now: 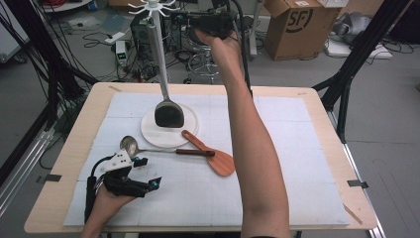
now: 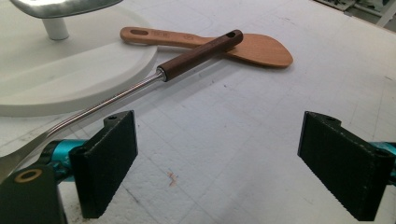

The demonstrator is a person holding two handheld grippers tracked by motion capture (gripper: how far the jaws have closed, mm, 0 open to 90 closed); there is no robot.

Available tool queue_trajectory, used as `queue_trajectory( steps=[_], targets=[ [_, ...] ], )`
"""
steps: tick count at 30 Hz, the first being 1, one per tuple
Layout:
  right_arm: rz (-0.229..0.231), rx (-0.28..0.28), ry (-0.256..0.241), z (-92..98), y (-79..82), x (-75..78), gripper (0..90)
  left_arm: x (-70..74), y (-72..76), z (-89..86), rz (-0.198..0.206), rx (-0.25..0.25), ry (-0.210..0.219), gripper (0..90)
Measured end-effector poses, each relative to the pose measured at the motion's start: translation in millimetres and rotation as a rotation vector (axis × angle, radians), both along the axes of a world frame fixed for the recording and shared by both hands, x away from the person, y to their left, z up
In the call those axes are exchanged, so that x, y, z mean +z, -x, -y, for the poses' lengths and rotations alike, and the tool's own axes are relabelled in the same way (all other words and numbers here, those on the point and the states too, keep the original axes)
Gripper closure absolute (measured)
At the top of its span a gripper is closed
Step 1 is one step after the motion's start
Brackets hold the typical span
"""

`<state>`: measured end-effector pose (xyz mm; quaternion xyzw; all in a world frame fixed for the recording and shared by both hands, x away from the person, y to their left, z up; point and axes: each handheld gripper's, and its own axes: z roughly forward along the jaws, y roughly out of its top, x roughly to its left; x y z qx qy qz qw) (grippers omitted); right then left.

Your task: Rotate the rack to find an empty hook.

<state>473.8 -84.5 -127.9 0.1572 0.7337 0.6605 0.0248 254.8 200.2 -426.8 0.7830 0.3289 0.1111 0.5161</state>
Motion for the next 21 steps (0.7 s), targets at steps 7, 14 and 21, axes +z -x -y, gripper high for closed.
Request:
queue_trajectory(
  steps=[7, 14, 21],
  targets=[
    [0.004, 0.015, 0.007, -7.7, 2.3, -0.1, 90.0, 0.3, -0.4, 0.0, 0.0, 0.002, 0.002, 12.6],
    [0.02, 0.034, 0.01, -18.8, 7.2, 0.4, 90.0, 0.8, -0.1, -0.1, 0.005, 0.006, 0.002, 12.6],
    [0.029, 0.047, 0.019, -29.5, 11.2, 2.3, 90.0, 0.8, 0.1, 1.1, 0.002, -0.003, -0.001, 12.6]
  ],
)
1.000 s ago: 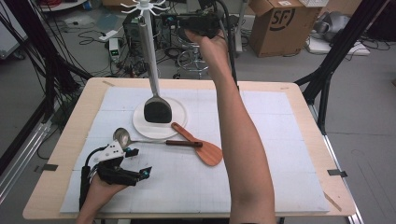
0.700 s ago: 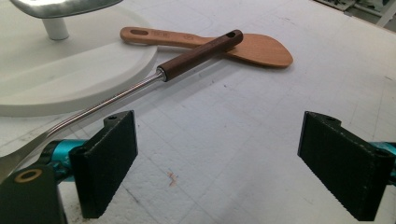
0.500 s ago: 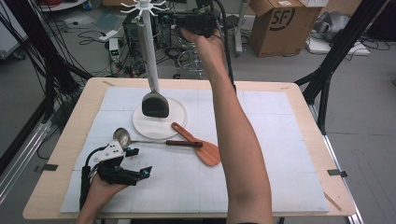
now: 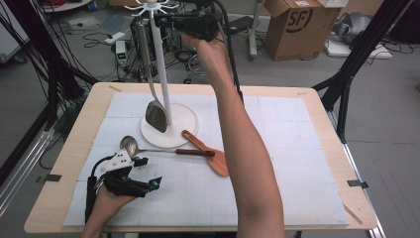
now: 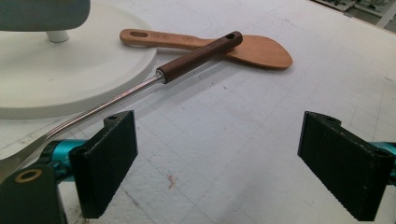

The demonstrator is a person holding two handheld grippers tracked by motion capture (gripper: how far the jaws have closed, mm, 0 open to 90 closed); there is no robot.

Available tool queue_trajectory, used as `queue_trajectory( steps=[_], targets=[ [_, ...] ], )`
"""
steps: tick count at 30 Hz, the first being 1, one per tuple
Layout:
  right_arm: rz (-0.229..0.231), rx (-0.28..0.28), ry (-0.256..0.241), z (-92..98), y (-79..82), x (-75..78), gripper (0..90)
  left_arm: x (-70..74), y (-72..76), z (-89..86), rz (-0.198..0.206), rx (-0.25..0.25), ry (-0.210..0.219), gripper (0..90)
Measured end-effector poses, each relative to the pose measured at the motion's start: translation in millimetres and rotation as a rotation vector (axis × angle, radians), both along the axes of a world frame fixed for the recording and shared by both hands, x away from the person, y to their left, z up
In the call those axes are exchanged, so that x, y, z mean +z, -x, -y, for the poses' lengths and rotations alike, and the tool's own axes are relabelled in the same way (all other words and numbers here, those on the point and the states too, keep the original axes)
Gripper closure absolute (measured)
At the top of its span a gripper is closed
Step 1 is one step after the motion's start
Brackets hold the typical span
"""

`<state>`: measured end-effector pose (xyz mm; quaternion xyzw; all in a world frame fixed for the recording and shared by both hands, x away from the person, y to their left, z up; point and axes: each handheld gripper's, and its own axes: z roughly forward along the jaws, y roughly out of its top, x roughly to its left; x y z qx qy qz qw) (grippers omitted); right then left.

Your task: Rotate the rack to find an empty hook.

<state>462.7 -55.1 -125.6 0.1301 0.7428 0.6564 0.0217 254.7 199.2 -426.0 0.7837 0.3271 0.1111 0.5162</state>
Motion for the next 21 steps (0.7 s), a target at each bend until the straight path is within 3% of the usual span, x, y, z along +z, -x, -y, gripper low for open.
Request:
queue_trajectory(
  steps=[15, 21],
  targets=[
    [0.0, 0.031, 0.01, 6.7, 2.2, -3.7, 90.0, 0.0, 0.4, -0.1, 0.005, 0.005, 0.001, 12.6],
    [-0.015, 0.005, 0.013, 19.1, -0.4, -6.4, 90.0, -0.1, 0.5, 0.2, 0.004, 0.004, 0.001, 12.5]
  ],
)
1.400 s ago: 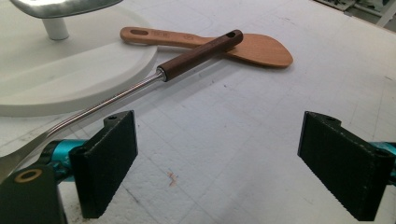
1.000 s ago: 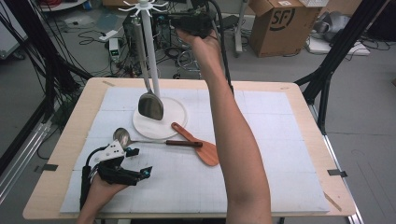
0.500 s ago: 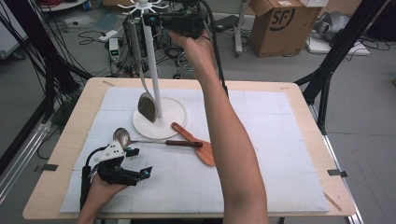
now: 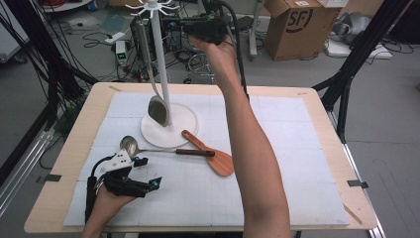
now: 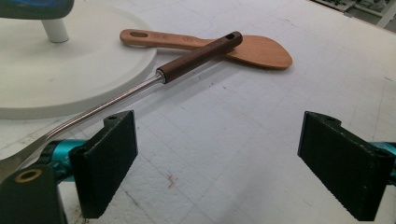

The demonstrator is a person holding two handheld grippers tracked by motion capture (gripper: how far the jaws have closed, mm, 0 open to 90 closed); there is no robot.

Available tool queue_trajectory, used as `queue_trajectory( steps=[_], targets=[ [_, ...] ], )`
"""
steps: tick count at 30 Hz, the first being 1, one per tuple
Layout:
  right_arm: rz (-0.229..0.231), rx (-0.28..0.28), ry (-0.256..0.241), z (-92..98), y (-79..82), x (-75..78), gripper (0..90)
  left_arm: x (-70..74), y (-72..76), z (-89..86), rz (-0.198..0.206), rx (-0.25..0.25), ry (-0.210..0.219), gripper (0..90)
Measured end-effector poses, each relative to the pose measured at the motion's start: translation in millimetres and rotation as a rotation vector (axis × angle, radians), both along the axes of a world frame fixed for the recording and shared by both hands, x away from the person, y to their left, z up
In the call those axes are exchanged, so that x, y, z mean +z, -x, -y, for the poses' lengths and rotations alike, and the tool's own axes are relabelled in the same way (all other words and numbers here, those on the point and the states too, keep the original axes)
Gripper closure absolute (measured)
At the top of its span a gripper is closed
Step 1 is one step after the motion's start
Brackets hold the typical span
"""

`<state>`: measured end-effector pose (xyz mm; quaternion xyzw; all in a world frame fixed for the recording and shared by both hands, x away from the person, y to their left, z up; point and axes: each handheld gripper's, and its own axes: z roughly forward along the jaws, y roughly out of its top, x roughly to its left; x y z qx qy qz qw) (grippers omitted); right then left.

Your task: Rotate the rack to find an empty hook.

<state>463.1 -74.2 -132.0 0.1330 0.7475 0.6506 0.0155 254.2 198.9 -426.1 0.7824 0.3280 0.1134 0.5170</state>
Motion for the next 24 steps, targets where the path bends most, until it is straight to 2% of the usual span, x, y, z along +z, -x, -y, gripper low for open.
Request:
queue_trajectory(
  steps=[4, 11, 16, 24],
  targets=[
    [-0.003, -0.022, 0.004, 7.6, -2.2, 0.2, 90.0, 0.1, -0.1, -0.4, 0.001, 0.001, 0.004, 12.6],
    [-0.004, -0.066, -0.02, 18.8, -7.1, 1.5, 90.0, 0.2, -0.1, -0.7, -0.001, 0.002, 0.005, 12.5],
    [-0.001, -0.082, -0.015, 17.6, -10.6, 1.6, 90.0, 0.3, 0.0, -1.2, -0.001, -0.002, 0.005, 12.5],
    [0.008, -0.069, -0.013, 10.3, -10.5, 3.5, 90.0, 0.1, -0.1, -1.4, -0.001, -0.003, 0.004, 12.5]
  ],
)
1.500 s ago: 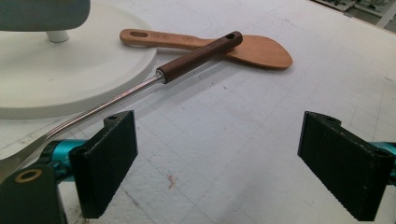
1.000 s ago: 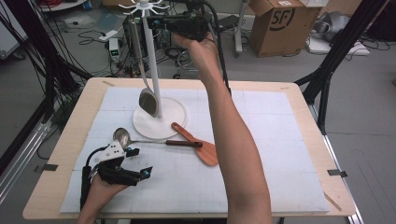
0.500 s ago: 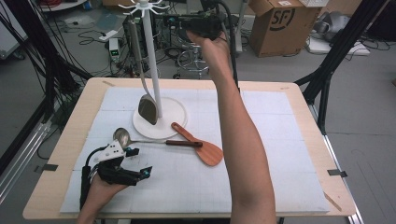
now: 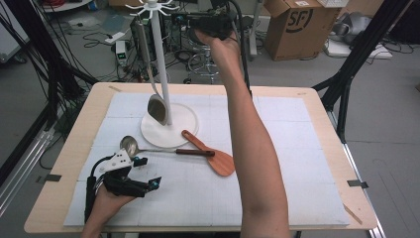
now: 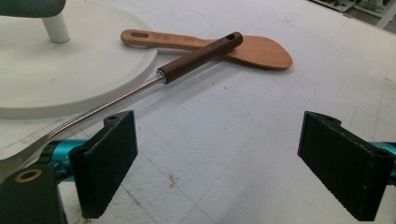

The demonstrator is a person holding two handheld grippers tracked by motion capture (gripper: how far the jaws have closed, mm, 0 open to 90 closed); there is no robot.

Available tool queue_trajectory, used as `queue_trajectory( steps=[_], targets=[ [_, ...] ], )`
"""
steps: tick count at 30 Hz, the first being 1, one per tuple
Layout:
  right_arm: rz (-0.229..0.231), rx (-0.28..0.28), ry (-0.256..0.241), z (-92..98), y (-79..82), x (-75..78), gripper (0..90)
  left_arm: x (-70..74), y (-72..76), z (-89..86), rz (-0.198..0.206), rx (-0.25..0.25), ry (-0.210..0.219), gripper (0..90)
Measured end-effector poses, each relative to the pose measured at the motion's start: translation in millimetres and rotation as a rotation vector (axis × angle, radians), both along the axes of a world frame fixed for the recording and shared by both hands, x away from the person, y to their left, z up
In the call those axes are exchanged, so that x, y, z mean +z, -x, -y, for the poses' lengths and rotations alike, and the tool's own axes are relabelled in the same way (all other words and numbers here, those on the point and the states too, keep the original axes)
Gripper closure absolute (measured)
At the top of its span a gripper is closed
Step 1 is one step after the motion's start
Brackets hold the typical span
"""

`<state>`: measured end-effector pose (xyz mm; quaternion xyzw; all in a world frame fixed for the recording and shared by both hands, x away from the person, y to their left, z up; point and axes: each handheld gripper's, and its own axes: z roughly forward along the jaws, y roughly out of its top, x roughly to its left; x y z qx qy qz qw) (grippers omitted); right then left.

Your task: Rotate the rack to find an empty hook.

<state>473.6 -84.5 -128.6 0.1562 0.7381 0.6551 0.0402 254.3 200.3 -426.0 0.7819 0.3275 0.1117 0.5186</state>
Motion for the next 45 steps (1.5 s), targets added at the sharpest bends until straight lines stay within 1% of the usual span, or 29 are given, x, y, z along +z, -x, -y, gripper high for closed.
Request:
queue_trajectory(
  steps=[8, 9, 11, 15, 17, 22, 23, 30, 34, 38, 42, 45],
  targets=[
    [0.008, 0.017, 0.004, -9.7, 6.9, 1.9, 90.0, 0.2, 0.3, 1.0, 0.004, 0.001, -0.001, 12.5],
    [0.015, 0.021, 0.007, -10.8, 7.2, 1.9, 90.0, 0.4, 0.4, 0.8, 0.004, -0.001, -0.005, 12.5],
    [0.01, 0.023, 0.004, -13.3, 8.5, 1.8, 90.0, 0.2, 0.2, 1.5, 0.004, -0.003, -0.003, 12.5],
    [0.015, 0.029, 0.005, -18.2, 10.4, 1.5, 90.0, 0.2, 0.4, 2.2, 0.003, -0.003, -0.007, 12.5],
    [0.02, 0.03, 0.006, -20.4, 10.9, 1.2, 90.0, 0.0, -0.2, 2.2, 0.005, -0.01, -0.01, 12.6],
    [0.016, 0.038, 0.004, -25.5, 12.3, 0.8, 90.0, -0.1, -0.2, 2.2, 0.005, -0.004, -0.007, 12.5],
    [0.023, 0.041, 0.004, -26.7, 12.0, 0.7, 90.0, 0.0, -0.1, 2.2, 0.005, -0.003, -0.005, 12.6],
    [0.028, 0.052, 0.012, -33.7, 13.6, 1.2, 90.0, 0.1, -0.1, 1.8, 0.005, -0.005, -0.003, 12.6],
    [0.028, 0.05, 0.01, -32.9, 13.8, 1.2, 90.0, 0.4, 0.0, 1.1, 0.006, -0.004, -0.002, 12.6],
    [0.03, 0.052, 0.021, -30.7, 14.7, 1.9, 90.0, 0.5, 0.2, 0.9, 0.005, 0.0, -0.001, 12.6],
    [0.028, 0.056, 0.018, -26.3, 14.5, 0.8, 90.0, 0.6, 0.1, 0.9, 0.006, -0.003, -0.002, 12.6],
    [0.026, 0.047, 0.018, -22.0, 13.9, 0.6, 90.0, 0.8, 0.3, 0.6, 0.006, 0.0, -0.001, 12.6]
  ],
)
